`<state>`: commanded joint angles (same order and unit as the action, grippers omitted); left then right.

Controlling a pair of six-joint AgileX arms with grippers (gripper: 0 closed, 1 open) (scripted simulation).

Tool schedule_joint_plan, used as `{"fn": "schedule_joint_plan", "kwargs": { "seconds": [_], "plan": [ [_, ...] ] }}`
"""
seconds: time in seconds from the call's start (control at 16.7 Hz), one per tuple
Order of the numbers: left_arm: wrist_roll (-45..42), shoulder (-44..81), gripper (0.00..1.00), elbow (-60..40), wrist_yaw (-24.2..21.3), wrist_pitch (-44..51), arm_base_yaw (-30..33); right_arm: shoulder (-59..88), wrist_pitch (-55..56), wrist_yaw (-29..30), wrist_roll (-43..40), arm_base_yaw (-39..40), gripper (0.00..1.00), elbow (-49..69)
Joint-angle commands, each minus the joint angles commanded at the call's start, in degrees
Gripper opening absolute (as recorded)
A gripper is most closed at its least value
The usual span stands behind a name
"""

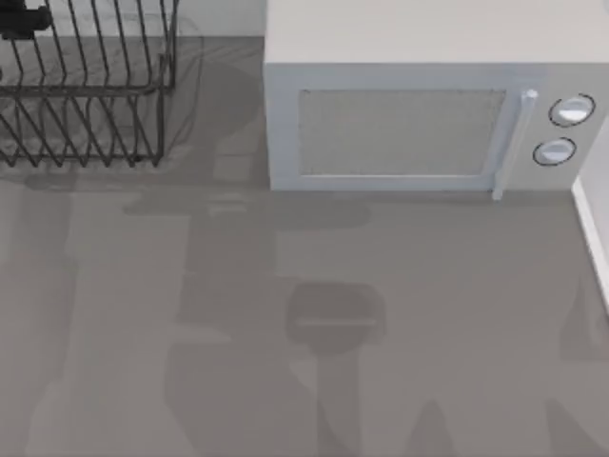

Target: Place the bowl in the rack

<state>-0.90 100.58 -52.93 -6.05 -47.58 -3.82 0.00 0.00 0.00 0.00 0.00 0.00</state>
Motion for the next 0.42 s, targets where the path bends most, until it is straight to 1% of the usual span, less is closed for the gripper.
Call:
{"fn": "schedule_joint_plan", "kwargs": {
  "seconds": [0.06,0.12,0.42],
  "plan": [
    [0.0,0.0,0.98,0.0,0.0,0.0,0.0,0.0,0.0,0.0,0.0,0.0,1.00,0.0],
    [0.0,0.0,1.00,0.0,0.0,0.0,0.0,0.0,0.0,0.0,0.0,0.0,1.00,0.0],
    [0.0,0.0,1.00,0.0,0.0,0.0,0.0,0.0,0.0,0.0,0.0,0.0,1.00,0.0]
  ]
}}
